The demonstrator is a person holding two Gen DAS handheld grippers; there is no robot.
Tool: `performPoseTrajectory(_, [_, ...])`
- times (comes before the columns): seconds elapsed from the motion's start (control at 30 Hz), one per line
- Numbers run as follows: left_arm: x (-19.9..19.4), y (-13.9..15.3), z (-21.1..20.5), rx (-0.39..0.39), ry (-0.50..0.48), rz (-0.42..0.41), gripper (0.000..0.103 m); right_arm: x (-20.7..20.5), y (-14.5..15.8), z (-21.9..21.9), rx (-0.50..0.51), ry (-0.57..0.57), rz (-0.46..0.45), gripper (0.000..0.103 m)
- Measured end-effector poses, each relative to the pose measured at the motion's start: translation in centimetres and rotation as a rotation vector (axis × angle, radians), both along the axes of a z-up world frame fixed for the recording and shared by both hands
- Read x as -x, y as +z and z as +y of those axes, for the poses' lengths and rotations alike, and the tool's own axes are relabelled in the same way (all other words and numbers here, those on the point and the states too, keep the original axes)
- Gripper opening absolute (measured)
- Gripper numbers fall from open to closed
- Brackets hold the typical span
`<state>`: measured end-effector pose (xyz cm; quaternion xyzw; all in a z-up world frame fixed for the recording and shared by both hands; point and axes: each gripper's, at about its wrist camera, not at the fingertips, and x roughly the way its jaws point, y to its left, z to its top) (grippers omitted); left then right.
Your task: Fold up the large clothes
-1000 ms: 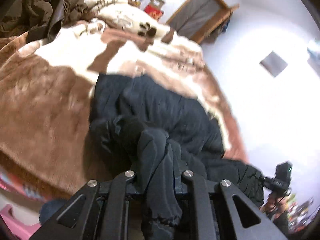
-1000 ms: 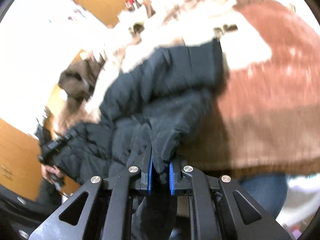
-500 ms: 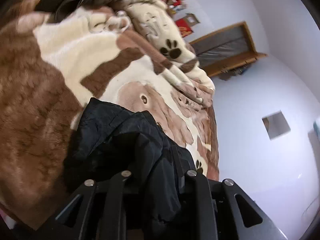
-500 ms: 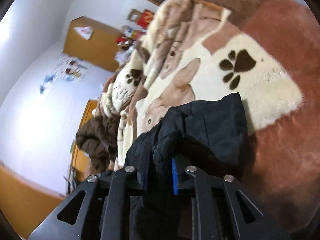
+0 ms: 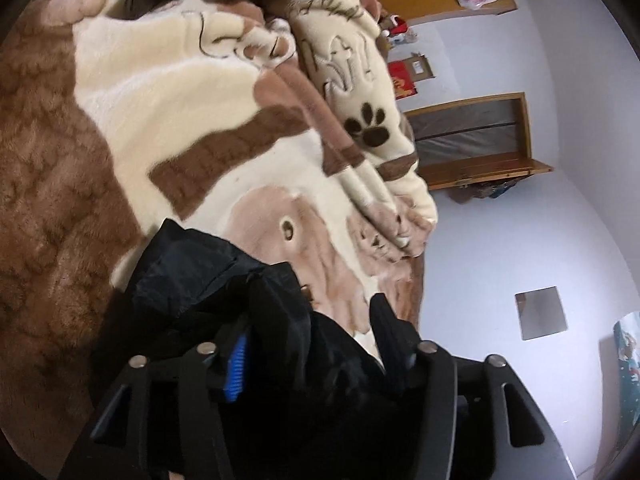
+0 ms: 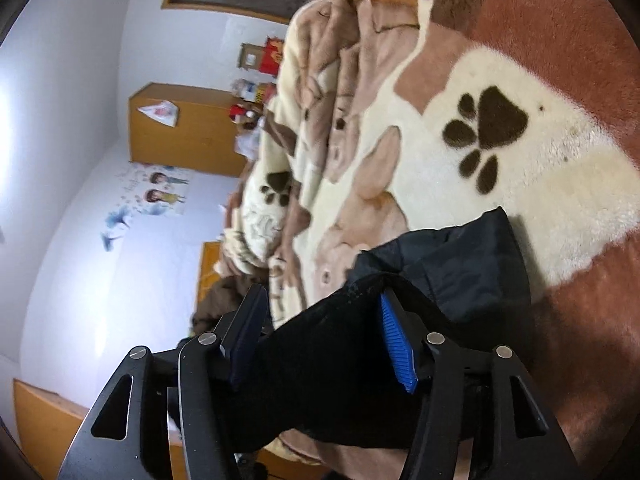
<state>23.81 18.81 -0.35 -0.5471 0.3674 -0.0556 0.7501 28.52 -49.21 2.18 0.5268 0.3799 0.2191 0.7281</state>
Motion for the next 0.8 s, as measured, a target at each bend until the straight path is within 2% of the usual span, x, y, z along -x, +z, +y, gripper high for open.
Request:
performPoseTrajectory(0.1, [0.5, 1.0, 0.5, -0.019, 0.003, -0.003, 0.058, 1.2, 1.8, -1.7, -0.020, -0.105, -0.066, 0.059])
performPoseTrajectory(0.17, [1.1, 1.8, 0.3, -0.049, -0.014, -0.028, 0.061, 2.2, 3.6, -1.8, 0.031, -0.140, -0.128, 0.059])
performPoseTrajectory(0.23, [1.8, 2.8, -0.3, -0.114, -0.044, -0.064, 0.069, 3.6, 5.8, -0.3, 0.174, -0.105, -0.220, 0.059])
performPoseTrajectory(0.3, [2.4, 3.4, -1.4, -0.220, -0.085, -0.083, 0.069, 4.6, 6.9, 2.5, 0.368, -0.030, -0.261, 0.059])
performPoseTrajectory(0.4, [3.7, 4.2, -2.6, -0.358, -0.118, -0.119, 0.069, 5.8, 6.3, 5.8, 0.509, 0.057, -0.276, 0.059])
performPoseTrajectory(0.5, [4.9, 5.7, -2.8, -0.446, -0.102, -0.178, 0.069, 5.9, 4.8, 7.0, 0.546, 0.098, -0.262, 0.059])
performPoseTrajectory(0.67, [5.5, 7.2, -3.0, -0.481, -0.097, -0.204, 0.069, 5.8, 4.3, 7.6, 0.570, 0.093, -0.255, 0.059])
performPoseTrajectory(0.8, [5.8, 7.0, -4.2, -0.506, -0.120, -0.200, 0.069, 6.2, 4.6, 8.1, 0.590, 0.099, -0.264, 0.059])
